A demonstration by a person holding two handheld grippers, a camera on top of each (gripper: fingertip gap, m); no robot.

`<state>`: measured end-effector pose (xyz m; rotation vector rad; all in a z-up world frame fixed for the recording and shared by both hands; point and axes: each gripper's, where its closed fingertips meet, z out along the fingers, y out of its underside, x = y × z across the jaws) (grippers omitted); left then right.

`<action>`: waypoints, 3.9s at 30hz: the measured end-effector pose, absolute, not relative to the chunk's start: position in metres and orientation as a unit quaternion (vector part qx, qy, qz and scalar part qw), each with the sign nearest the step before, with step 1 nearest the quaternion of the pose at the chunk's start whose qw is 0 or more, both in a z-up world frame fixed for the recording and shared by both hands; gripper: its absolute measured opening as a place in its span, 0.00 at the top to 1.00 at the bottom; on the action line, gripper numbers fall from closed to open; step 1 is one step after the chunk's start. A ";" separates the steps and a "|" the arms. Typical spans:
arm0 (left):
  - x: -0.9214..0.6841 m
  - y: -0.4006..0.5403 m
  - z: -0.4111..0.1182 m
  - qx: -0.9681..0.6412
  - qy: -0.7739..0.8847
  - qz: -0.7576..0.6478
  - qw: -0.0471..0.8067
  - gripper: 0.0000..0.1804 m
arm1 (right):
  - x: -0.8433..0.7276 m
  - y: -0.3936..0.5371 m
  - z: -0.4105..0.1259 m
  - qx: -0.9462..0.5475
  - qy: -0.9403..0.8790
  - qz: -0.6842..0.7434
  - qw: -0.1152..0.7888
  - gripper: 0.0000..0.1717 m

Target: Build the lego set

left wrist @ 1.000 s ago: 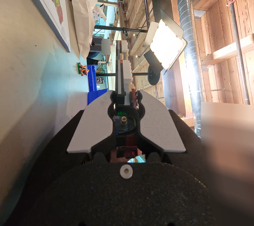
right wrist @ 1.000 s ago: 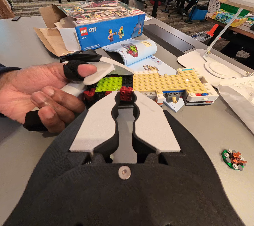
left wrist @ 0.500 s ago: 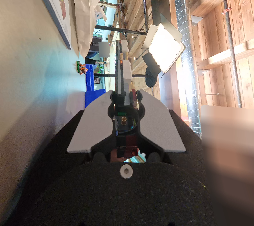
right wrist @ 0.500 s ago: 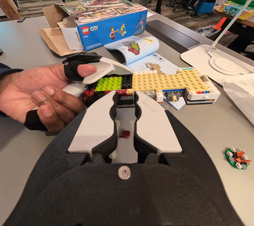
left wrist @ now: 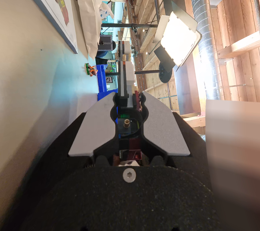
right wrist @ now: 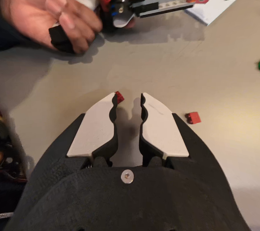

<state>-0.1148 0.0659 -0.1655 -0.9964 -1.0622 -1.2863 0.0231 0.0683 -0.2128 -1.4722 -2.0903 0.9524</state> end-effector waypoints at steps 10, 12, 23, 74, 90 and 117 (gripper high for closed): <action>-0.107 0.068 -0.165 -0.438 -0.439 -0.549 0.561 0.83 | 0.024 0.064 -0.239 -0.513 -0.788 0.262 0.217 0.82; -0.107 0.067 -0.164 -0.439 -0.438 -0.548 0.562 0.83 | 0.016 0.067 -0.239 -0.516 -0.782 0.256 0.236 0.82; -0.102 0.068 -0.162 -0.445 -0.431 -0.551 0.560 0.83 | -0.010 0.083 -0.236 -0.520 -0.765 0.224 0.307 0.83; -0.107 0.066 -0.163 -0.443 -0.440 -0.545 0.559 0.83 | -0.017 0.046 -0.241 -0.598 -0.731 0.263 0.196 0.87; -0.096 0.069 -0.163 -0.418 -0.448 -0.584 0.533 0.83 | -0.043 0.069 -0.144 -0.480 -0.696 0.406 0.347 0.91; -0.087 0.069 -0.160 -0.376 -0.462 -0.620 0.511 0.83 | -0.062 0.060 -0.152 -0.475 -0.712 0.428 0.290 0.91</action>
